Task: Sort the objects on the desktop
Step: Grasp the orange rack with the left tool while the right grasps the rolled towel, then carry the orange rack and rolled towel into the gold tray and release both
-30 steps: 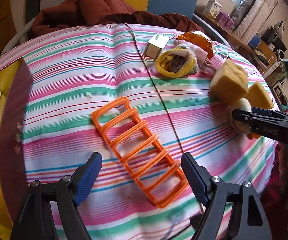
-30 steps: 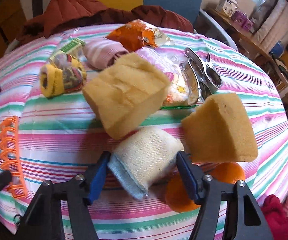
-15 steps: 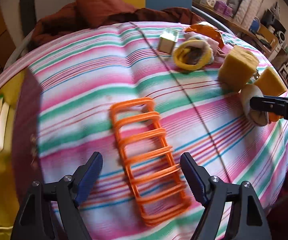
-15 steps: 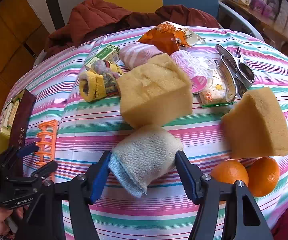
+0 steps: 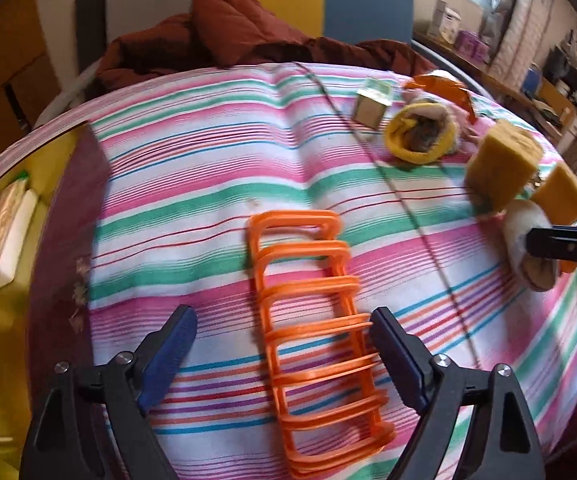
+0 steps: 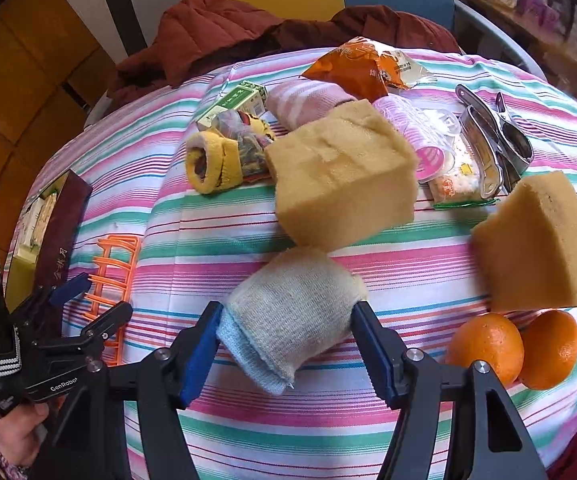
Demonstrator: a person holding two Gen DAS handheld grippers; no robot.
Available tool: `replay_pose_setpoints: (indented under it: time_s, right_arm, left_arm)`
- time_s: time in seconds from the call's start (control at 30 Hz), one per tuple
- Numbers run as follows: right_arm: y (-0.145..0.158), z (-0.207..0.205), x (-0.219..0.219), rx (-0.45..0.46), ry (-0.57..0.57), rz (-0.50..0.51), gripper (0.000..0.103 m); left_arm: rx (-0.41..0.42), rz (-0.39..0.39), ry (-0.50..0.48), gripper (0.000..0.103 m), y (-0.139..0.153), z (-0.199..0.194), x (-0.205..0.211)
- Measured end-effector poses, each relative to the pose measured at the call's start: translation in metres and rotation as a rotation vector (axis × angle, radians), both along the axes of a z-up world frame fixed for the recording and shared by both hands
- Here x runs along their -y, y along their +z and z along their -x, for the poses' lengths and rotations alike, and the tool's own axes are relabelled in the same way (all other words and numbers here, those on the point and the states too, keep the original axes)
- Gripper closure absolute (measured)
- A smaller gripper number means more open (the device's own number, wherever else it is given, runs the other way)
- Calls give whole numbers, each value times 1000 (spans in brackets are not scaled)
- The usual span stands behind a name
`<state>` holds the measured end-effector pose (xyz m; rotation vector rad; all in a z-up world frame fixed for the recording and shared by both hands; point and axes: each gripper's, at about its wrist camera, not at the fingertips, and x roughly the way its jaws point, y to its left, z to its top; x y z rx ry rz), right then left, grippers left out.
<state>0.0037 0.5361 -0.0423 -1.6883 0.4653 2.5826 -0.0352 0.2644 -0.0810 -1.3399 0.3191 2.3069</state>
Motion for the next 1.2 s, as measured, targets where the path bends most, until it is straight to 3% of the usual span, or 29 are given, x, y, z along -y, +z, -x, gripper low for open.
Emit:
replay_pose_setpoints:
  time_s: [0.07, 0.2, 0.23, 0.27, 0.33, 0.8, 1.2]
  right_arm:
    - [0, 1, -1, 0, 1, 2, 37]
    - [0, 1, -1, 1, 2, 2, 37]
    - [0, 2, -2, 1, 2, 3, 37]
    - [0, 2, -2, 1, 2, 4, 37]
    - [0, 2, -1, 1, 2, 2, 37]
    - [2, 1, 6, -18, 25, 1, 38]
    - [7, -4, 64, -44, 163, 11, 38]
  left_arm:
    - [-17, -1, -3, 4, -3, -2, 2]
    - [-18, 15, -17, 7, -1, -3, 1]
    - [-27, 21, -23, 17, 1, -5, 2]
    - [-45, 32, -16, 38, 3, -7, 3]
    - [-77, 25, -14, 54, 8, -11, 8]
    - [8, -121, -43, 54, 16, -27, 23]
    - [15, -222, -82, 54, 48, -50, 47]
